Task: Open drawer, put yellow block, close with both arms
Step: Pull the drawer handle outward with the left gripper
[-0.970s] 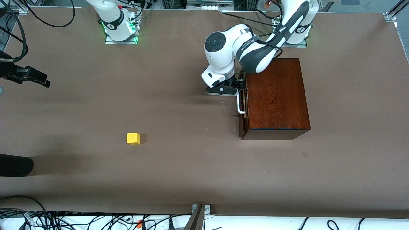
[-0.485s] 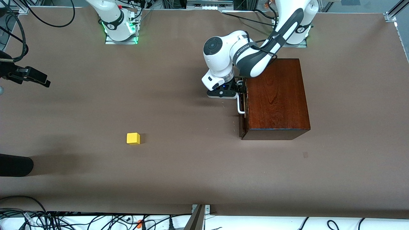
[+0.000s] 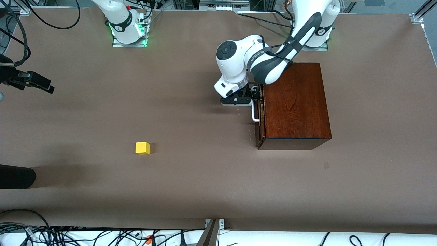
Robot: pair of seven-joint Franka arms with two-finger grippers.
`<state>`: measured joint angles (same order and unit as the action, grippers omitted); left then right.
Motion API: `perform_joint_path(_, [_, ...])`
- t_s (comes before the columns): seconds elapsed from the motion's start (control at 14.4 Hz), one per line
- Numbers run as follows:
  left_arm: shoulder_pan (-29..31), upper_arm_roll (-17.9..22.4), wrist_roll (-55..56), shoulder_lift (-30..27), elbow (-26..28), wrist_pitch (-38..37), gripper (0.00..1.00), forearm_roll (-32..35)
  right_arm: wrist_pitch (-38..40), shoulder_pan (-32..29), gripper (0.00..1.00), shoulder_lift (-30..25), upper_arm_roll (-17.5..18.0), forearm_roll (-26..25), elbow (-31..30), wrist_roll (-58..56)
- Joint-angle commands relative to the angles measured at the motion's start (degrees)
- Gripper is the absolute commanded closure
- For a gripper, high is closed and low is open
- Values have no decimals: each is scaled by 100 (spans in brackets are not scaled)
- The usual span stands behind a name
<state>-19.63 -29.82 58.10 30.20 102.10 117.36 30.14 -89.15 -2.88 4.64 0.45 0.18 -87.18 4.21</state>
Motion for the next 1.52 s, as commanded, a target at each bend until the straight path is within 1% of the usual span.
perform_joint_path(0.0, [-137, -32, 228, 214, -208, 322, 0, 54, -6, -55, 0, -113, 17, 114, -45, 45])
perform_joint_path(0.07, [-172, -41, 228, 249, -225, 401, 0, 53, -6, -55, 0, -113, 17, 114, -45, 54])
perform_joint_path(0.28, [-400, -41, 237, 468, -619, 446, 0, 27, -6, -55, 0, -121, 17, 114, -45, 45])
perform_joint_path(0.42, [-593, -32, 237, 644, -944, 437, 0, -183, -6, -55, 0, -113, 17, 114, -45, 45])
perform_joint_path(0.55, [-682, -32, 237, 741, -1147, 446, 0, -263, -6, -55, 0, -121, 17, 114, -45, 45])
perform_joint_path(1.04, [-805, -32, 228, 996, -1578, 446, 0, -281, -6, -55, 0, -113, 17, 114, -45, 54])
perform_joint_path(1.32, [-753, -32, 149, 900, -1579, 359, 0, -298, -6, -55, 0, -113, 17, 114, -45, 45])
perform_joint_path(1.39, [-726, -32, 132, 822, -1579, 245, 0, -307, -6, -55, 0, -113, 17, 114, -45, 54])
perform_joint_path(1.45, [-726, -41, 132, 742, -1605, -26, 0, -307, -15, -55, 0, -113, 17, 114, -45, 54])
